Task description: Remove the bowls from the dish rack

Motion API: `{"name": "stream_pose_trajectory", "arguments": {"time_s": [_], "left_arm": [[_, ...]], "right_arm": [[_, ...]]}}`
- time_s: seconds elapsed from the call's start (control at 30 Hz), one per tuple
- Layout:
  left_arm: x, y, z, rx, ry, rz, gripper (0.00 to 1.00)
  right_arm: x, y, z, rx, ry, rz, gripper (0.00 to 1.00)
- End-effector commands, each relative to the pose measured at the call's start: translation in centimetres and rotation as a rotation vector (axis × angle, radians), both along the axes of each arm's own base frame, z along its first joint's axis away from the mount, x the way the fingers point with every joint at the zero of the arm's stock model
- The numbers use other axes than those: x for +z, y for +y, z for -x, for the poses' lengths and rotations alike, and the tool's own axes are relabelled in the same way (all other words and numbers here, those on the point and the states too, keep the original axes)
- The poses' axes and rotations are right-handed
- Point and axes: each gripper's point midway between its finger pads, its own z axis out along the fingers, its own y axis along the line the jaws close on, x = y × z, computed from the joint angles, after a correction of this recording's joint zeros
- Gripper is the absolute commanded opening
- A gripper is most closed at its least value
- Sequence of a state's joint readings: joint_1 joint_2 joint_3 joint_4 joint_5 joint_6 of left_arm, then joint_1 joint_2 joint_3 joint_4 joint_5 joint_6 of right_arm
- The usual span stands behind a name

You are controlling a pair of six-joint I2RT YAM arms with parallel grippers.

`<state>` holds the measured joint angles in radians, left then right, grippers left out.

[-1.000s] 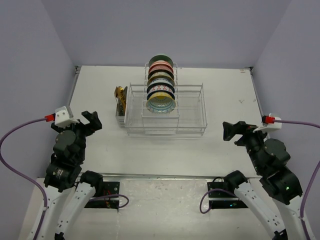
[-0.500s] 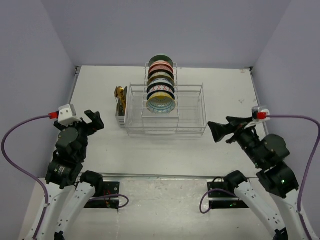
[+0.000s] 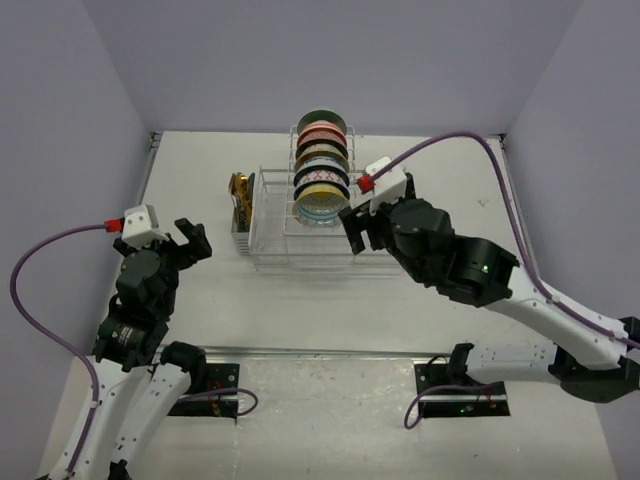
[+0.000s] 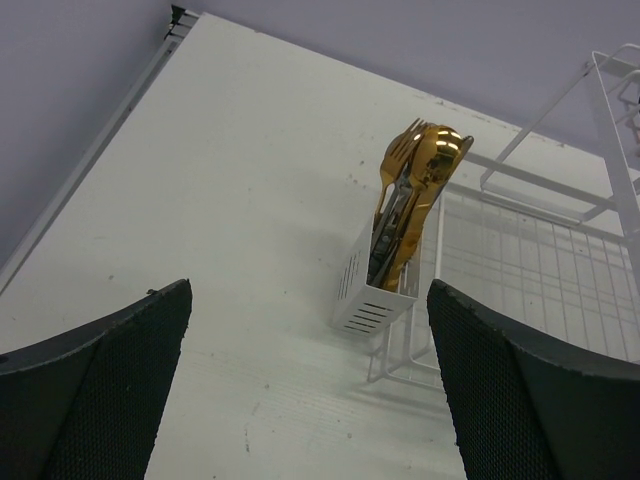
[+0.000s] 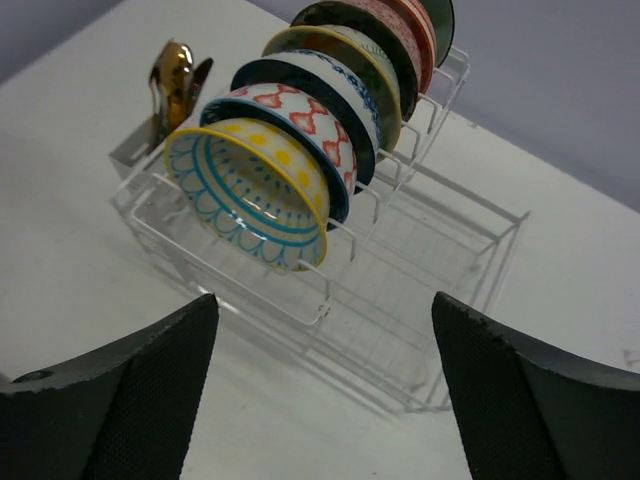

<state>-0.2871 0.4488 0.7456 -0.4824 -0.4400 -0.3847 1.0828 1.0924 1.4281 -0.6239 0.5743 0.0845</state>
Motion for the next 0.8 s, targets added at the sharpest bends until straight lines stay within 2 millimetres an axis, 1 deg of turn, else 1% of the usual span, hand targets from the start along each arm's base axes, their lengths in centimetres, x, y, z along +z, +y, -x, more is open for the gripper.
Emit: {"name": "stream_pose_trajectory", "arguments": {"time_s": [0.0,0.07,0.1,0.13,0.17,0.23,0.3,0.33,0.37,0.43,0.47,0.57,0.63,0.67,0.73,0.77], "left_arm": [[0.7,-0.3,-0.1,-0.02,-0.02,0.007,1.0],[0.8,-0.4,0.0,-0.026,-0.027,0.01,1.0],[0.8,-0.4,0.0,-0.029,-0.027,0.009,1.0],[0.7,-0.4,0.0,-0.031,-0.025,0.008,1.0],[0.8,-0.4,0.0,-0.031,-0.026,0.008,1.0],[0.8,-0.5,0.0,-0.032,-0.025,0.008,1.0],[0.8,-0.5,0.0,-0.034,-0.028,0.009,1.0],[0.8,-0.5,0.0,-0.034,-0.028,0.009,1.0],[0.9,-0.5,0.0,-0.034,-0.031,0.01,1.0],[0.8,-0.5,0.0,-0.034,-0.026,0.007,1.0],[0.8,-0.5,0.0,-0.036,-0.029,0.008,1.0],[0.8,-0.5,0.0,-0.036,-0.029,0.007,1.0],[0.9,-0.5,0.0,-0.038,-0.03,0.006,1.0],[0.9,-0.5,0.0,-0.039,-0.03,0.006,1.0],[0.9,-0.6,0.0,-0.045,-0.031,0.006,1.0],[0.8,-0.7,0.0,-0.047,-0.029,0.006,1.0]], "right_arm": [[-0.2,-1.4,-2.4,-0.153,-0.134,0.215,0.81],[-0.1,-0.2,-2.8,-0.132,-0.155,0.225,0.78],[-0.5,0.4,-3.2,-0.131,-0.157,0.243,0.73],[-0.7,0.6,-3.4,-0.138,-0.164,0.259,0.7],[-0.3,0.9,-3.7,-0.139,-0.185,0.262,0.67],[-1.0,1.7,-4.1,-0.126,-0.195,0.282,0.63],[-1.2,2.5,-4.3,-0.107,-0.198,0.281,0.62],[-1.7,3.0,-4.5,-0.103,-0.196,0.293,0.57],[-1.7,3.3,-4.6,-0.101,-0.2,0.291,0.56],[-2.5,3.9,-5.1,-0.097,-0.201,0.307,0.56],[-2.5,4.3,-5.2,-0.091,-0.207,0.299,0.55],[-3.1,4.8,-6.0,-0.099,-0.229,0.302,0.51],[-3.1,5.0,-6.5,-0.108,-0.243,0.282,0.5],[-3.5,5.0,-6.8,-0.113,-0.248,0.297,0.48],[-3.3,5.1,-7.3,-0.121,-0.266,0.282,0.46],[-3.6,5.2,-7.4,-0.122,-0.268,0.285,0.41]]}}
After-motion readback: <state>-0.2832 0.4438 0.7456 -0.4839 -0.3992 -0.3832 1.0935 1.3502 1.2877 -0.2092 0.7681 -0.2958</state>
